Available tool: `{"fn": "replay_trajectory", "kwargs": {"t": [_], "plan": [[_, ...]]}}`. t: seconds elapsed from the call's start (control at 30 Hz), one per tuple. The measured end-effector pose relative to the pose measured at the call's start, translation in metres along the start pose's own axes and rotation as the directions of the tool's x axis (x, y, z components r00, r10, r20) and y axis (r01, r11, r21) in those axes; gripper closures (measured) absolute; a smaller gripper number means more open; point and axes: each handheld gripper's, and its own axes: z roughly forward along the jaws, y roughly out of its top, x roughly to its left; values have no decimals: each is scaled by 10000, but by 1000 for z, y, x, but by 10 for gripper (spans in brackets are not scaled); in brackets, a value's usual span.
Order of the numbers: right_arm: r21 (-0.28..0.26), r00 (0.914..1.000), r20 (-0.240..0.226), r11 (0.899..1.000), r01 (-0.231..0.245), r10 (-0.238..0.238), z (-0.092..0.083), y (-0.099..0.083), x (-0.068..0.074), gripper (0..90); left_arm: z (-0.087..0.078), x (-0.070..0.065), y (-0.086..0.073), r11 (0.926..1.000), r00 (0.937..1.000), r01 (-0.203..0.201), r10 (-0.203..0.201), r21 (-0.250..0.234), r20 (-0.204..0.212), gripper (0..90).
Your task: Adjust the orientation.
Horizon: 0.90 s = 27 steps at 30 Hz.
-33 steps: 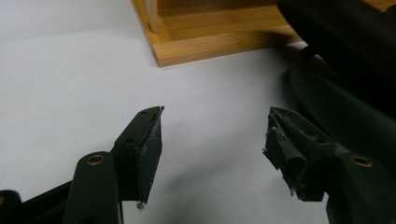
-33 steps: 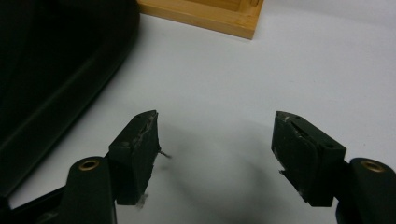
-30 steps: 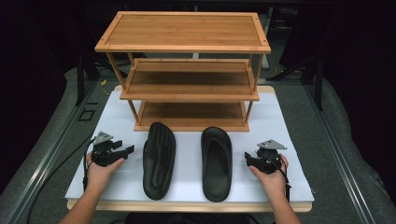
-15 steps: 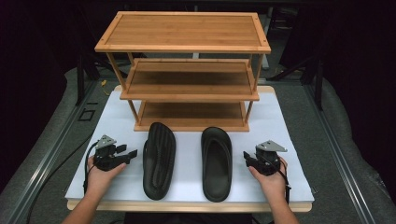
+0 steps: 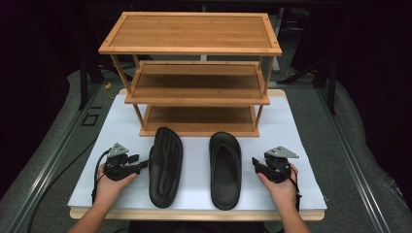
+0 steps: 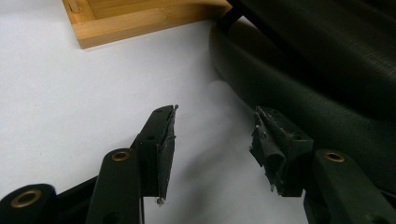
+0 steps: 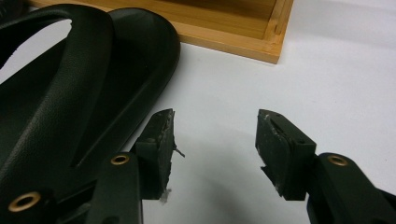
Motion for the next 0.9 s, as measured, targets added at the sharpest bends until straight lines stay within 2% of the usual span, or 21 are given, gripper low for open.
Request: {"fn": "replay_trajectory", "kwargs": {"t": [0.17, 0.23, 0.53, 0.77, 0.9], "plan": [[-57, 9999, 46, 9999, -93, 94, -1, 0, 0, 456, -1, 0, 0, 9998, 9996, 184, -181, -124, 227, 514], [-24, 9999, 40, 9999, -161, 161, -2, 0, -2, 450, -3, -1, 1, 9991, 9989, 274, -262, -322, 377, 527], [-47, 9995, -39, 9995, -315, 315, 0, 0, -3, 449, -8, -8, 6, 9972, 9982, 171, -130, -721, 580, 540], [-85, 9983, -202, 9985, -545, 543, 0, -1, -5, 449, -11, -18, 12, 9923, 9959, 82, 30, -1233, 900, 546], [-106, 9978, -121, 9978, -650, 648, -1, -1, -5, 445, -11, -20, 13, 9909, 9958, 117, 6, -1341, 917, 548]]}}
